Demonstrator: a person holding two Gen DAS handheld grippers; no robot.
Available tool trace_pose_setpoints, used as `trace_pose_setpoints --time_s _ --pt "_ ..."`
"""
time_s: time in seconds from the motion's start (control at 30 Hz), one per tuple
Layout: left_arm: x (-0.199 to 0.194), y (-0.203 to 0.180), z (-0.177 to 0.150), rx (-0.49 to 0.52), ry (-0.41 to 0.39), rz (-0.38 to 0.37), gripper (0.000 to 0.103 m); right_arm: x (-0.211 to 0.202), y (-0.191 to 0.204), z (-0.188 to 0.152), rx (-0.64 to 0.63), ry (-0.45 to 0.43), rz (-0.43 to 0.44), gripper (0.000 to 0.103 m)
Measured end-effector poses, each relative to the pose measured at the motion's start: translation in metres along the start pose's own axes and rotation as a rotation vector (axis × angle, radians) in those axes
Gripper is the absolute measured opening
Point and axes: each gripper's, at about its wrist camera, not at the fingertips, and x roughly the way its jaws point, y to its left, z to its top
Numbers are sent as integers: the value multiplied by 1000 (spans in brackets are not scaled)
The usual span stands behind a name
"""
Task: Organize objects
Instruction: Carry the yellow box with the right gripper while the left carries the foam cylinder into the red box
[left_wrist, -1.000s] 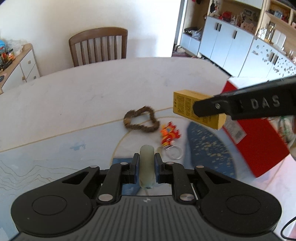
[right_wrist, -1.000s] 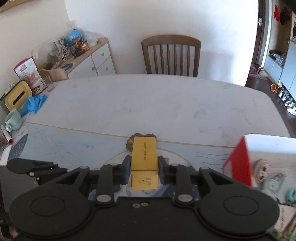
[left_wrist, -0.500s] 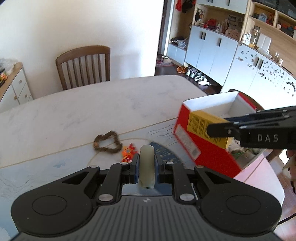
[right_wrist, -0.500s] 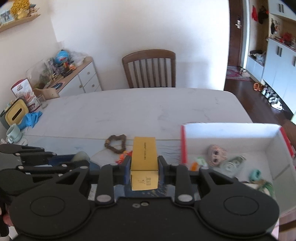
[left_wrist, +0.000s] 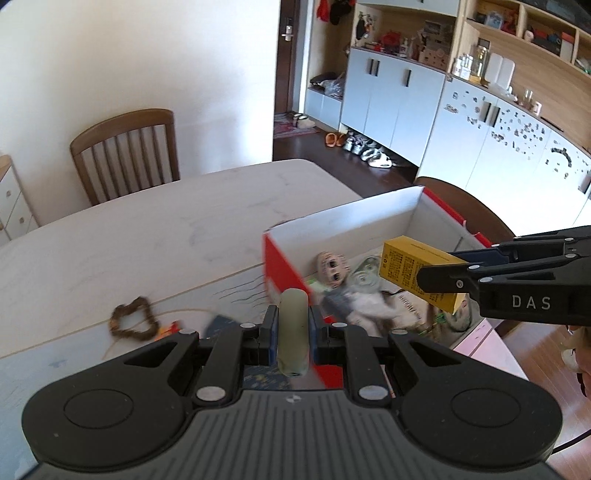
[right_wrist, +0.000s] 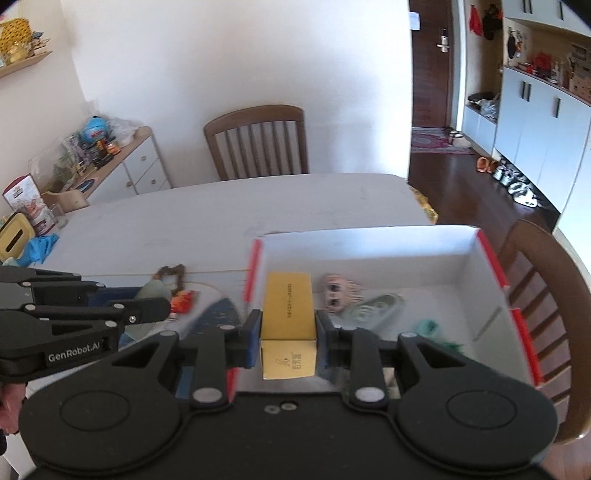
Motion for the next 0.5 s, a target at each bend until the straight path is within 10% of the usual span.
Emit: trace_pose_setpoints --time_s 0.5 --pt "57 -69 22 55 53 4 15 -7 -93 -8 43 7 -35 28"
